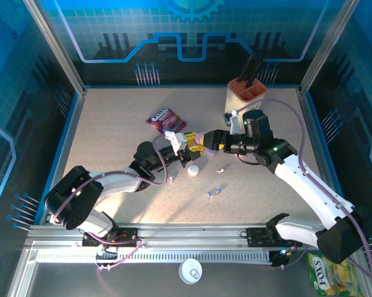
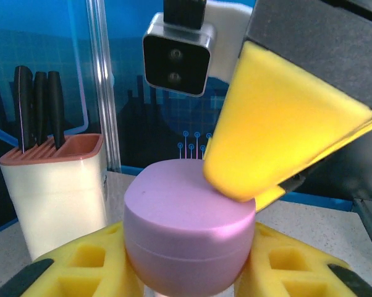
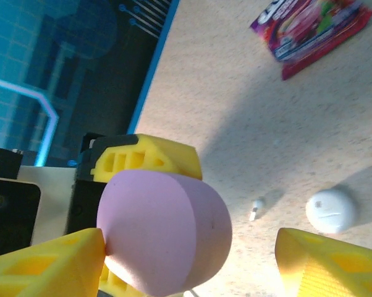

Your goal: Insert wireless bluetooth earbuds into charging case

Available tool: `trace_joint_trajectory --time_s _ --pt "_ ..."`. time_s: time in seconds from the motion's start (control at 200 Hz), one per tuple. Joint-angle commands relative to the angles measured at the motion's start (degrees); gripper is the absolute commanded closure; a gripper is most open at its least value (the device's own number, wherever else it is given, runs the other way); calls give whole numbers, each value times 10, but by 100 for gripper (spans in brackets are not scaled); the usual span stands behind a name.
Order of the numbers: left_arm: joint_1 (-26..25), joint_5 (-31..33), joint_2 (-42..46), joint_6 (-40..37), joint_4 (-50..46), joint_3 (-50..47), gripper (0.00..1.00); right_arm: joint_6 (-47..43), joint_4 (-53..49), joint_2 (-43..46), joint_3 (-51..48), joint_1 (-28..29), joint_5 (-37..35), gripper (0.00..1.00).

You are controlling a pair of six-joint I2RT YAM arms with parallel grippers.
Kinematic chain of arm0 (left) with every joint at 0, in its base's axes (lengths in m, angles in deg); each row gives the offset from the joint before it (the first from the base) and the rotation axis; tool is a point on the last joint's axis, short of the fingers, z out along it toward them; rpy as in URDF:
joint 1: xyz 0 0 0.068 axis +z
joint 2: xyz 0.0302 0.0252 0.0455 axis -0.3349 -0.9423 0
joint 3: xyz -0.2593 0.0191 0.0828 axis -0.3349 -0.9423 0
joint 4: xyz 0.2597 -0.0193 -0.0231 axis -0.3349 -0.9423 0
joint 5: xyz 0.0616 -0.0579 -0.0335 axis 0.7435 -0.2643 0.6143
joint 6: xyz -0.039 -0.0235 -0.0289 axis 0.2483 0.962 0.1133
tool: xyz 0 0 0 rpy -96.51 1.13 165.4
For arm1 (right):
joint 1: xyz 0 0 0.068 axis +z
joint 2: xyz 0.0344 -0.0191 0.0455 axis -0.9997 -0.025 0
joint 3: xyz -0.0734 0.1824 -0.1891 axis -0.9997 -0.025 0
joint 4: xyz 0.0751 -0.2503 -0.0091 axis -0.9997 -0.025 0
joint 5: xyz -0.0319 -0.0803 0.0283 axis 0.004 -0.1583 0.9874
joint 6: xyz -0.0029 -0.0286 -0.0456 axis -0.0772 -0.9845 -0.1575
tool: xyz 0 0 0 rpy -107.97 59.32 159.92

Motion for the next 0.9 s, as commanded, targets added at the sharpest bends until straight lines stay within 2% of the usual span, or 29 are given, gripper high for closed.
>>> trace_joint_trajectory --time_s 0.0,0.215,0.655,0.725,0.8,0.895 --pt "5 -17 -3 32 60 10 65 75 109 14 -29 -11 65 29" --pt "4 -26 -1 36 66 6 65 131 177 27 -66 -39 96 36" --pt "5 -35 -5 33 67 5 65 153 224 26 -93 -46 118 72" --pt "5 -30 -2 28 64 1 60 149 220 26 -94 -48 117 76" --pt "5 -21 3 21 66 -6 49 142 209 28 -92 -50 110 77" --pt "5 -17 14 10 60 -15 41 129 192 33 -97 -56 91 79"
